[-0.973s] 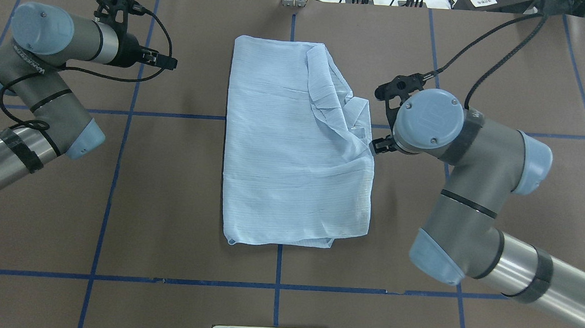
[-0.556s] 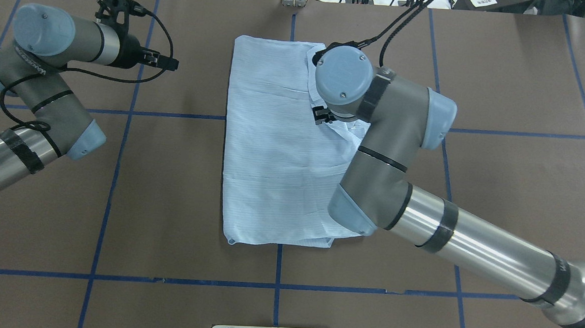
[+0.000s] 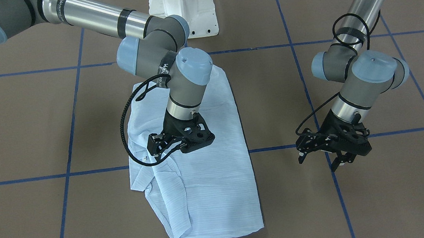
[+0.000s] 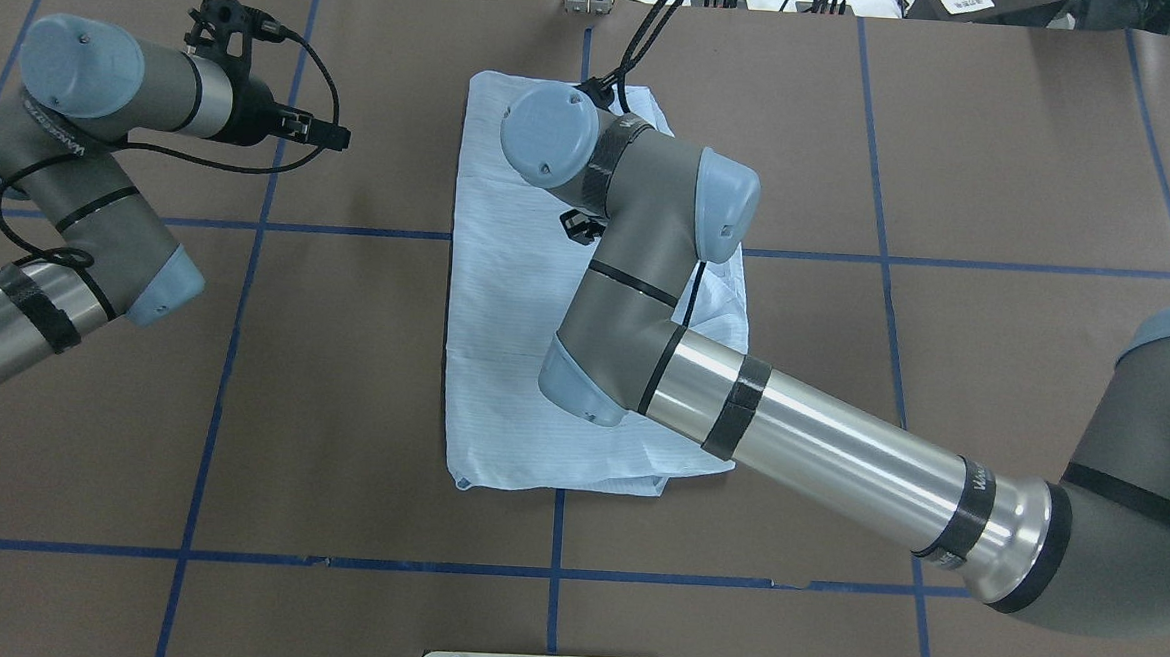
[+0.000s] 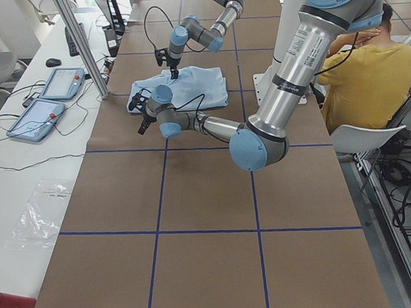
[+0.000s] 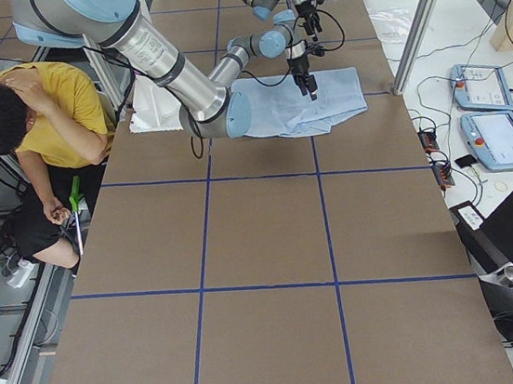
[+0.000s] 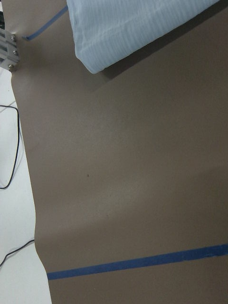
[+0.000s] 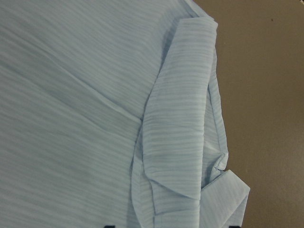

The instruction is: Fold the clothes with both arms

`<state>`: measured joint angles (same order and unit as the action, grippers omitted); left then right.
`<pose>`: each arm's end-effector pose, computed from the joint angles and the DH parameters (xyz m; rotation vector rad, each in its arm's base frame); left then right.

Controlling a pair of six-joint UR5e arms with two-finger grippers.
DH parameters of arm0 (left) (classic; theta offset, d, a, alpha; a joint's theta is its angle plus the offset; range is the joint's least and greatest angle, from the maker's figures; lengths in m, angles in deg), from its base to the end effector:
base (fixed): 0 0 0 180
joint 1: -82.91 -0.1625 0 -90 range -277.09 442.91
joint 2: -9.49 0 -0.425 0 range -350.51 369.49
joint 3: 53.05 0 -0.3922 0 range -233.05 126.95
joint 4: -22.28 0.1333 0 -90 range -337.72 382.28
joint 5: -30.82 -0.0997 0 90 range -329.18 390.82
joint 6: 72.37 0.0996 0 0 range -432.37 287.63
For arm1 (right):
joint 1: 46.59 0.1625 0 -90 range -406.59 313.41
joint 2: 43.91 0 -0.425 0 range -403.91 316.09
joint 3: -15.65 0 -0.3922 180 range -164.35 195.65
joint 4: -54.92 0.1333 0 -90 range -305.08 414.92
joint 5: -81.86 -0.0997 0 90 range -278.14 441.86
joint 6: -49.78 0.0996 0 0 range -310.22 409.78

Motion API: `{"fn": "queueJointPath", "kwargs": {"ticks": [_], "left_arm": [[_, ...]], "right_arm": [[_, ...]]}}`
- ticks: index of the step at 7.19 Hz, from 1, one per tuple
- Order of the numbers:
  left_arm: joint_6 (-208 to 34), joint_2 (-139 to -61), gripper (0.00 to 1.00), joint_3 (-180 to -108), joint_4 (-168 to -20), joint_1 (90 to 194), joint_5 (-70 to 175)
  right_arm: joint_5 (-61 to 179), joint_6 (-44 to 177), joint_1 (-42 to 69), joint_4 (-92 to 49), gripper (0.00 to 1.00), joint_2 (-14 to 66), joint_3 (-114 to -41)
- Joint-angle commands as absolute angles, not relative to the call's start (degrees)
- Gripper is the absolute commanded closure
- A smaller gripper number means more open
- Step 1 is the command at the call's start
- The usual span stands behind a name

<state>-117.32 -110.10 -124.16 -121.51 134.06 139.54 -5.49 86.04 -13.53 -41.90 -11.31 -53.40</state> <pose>0.3748 -0.6269 0.4099 0.6346 0.9604 0.0894 -0.6031 -0.5571 0.1957 0.3900 -0.3463 -0.3408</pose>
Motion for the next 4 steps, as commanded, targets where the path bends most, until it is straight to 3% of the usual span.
{"fn": "queueJointPath", "kwargs": {"ticks": [1,4], "left_arm": [[-119.6,-109.8,0.0,-124.2,-121.5,134.1,139.8],[-119.8,-107.7,0.0,-124.2,-123.1,134.1,139.8]], "right_arm": [[-4.2,79.8,-15.9,-41.8,0.37,-10.4,-52.8],[-3.5,75.8,-16.4,-41.8,0.61,-10.3,-52.2]]}}
